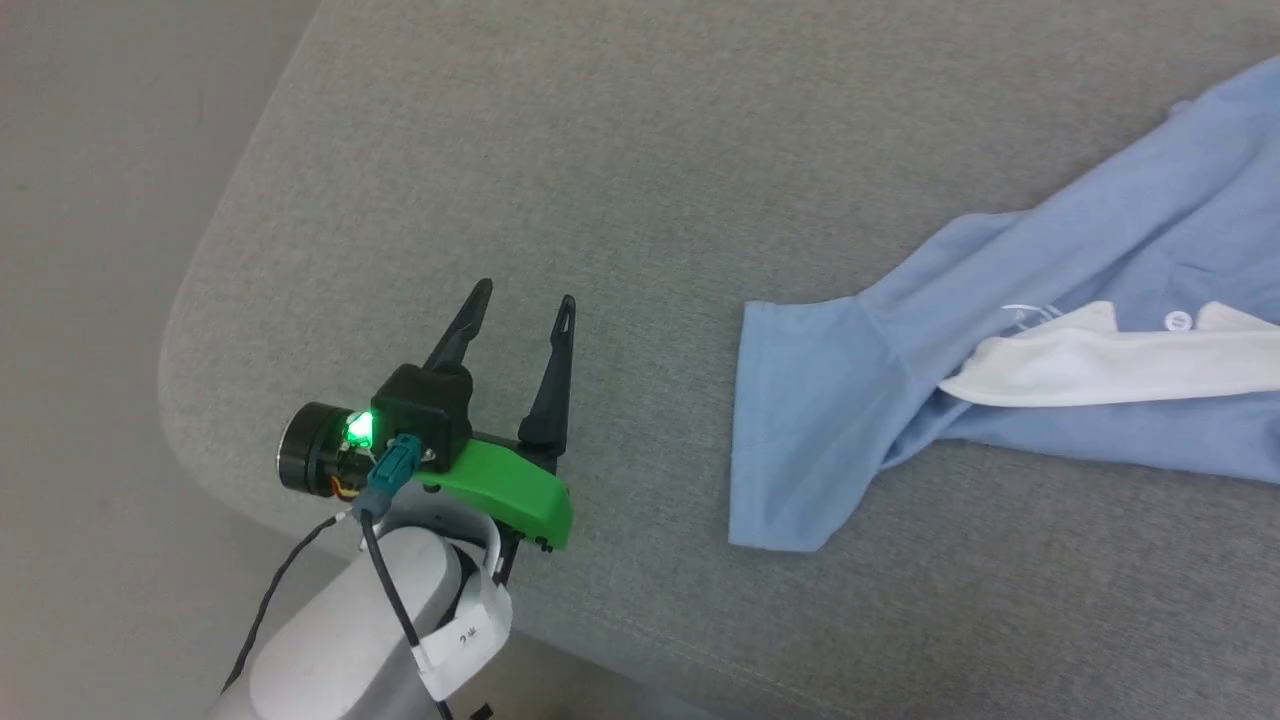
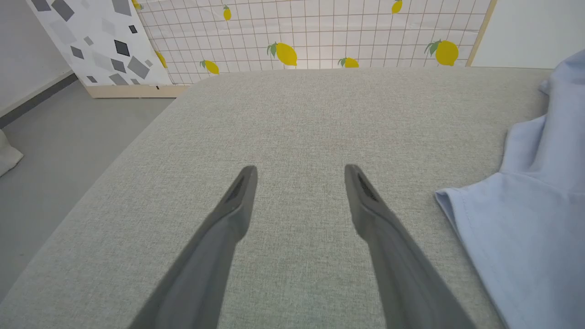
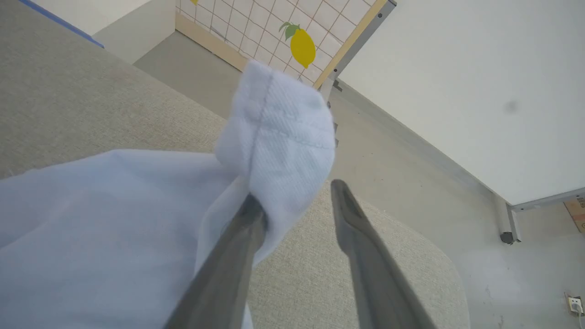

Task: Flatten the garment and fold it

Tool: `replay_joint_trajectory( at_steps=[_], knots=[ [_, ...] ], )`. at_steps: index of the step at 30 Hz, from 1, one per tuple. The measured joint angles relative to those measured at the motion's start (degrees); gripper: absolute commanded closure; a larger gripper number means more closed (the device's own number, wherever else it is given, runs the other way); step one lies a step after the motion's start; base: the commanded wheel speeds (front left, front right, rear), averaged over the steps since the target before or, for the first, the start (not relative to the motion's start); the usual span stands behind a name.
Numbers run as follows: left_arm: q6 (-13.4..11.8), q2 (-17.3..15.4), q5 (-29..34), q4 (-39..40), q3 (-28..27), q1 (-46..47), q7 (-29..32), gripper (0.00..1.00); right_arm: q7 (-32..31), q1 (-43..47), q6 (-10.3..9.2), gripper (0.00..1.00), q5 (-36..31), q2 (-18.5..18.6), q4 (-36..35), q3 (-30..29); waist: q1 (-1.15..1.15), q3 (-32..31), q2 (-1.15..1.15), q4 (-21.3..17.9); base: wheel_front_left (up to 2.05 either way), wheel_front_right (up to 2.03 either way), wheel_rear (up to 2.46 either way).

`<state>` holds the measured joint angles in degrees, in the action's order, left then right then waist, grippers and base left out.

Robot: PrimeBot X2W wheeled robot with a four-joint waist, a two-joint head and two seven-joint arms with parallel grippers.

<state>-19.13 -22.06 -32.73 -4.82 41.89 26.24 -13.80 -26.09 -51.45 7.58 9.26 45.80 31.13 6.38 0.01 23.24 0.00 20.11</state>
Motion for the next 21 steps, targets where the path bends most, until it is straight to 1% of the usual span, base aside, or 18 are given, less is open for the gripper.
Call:
replay_joint_trajectory(
  at_steps=[3, 6, 11, 15, 21],
  knots=[
    [0.18, 0.21, 0.00, -0.44, -0.13, 0.01, -0.16, 0.00, 1.57, -0.42, 0.00, 0.00, -0.30, -0.89, 3.25, 0.03, 0.00, 0.66, 0.00, 0.90, 0.00, 0.00, 0.00],
    [0.20, 0.20, 0.00, -0.93, -0.32, 0.01, -0.19, 0.00, 3.82, -0.43, 0.00, 0.00, -0.11, -2.59, 5.70, 1.18, 0.00, 0.37, 0.00, 1.01, 0.00, 0.00, 0.00],
    [0.41, -0.34, -0.02, -1.58, -0.51, -0.08, -0.40, 0.00, 8.42, -0.39, 0.00, 0.00, 2.99, -4.91, 6.94, 3.35, 0.00, -1.34, 0.00, 0.16, 0.00, 0.00, 0.00],
    [0.41, -1.37, -0.44, -1.78, -1.05, -0.30, -0.02, 0.00, 13.71, 0.45, 0.00, 0.00, 6.83, -6.12, 5.89, 5.75, 0.00, -3.66, 0.00, -1.42, 0.00, 0.00, 0.00],
    [0.30, -2.97, -1.30, -1.30, -2.10, -1.05, 0.71, 0.00, 21.68, 5.36, 0.00, 0.00, 12.13, -6.91, -0.25, 8.02, -0.01, -7.54, 0.00, -4.67, 0.00, 0.00, 0.00]
  ],
)
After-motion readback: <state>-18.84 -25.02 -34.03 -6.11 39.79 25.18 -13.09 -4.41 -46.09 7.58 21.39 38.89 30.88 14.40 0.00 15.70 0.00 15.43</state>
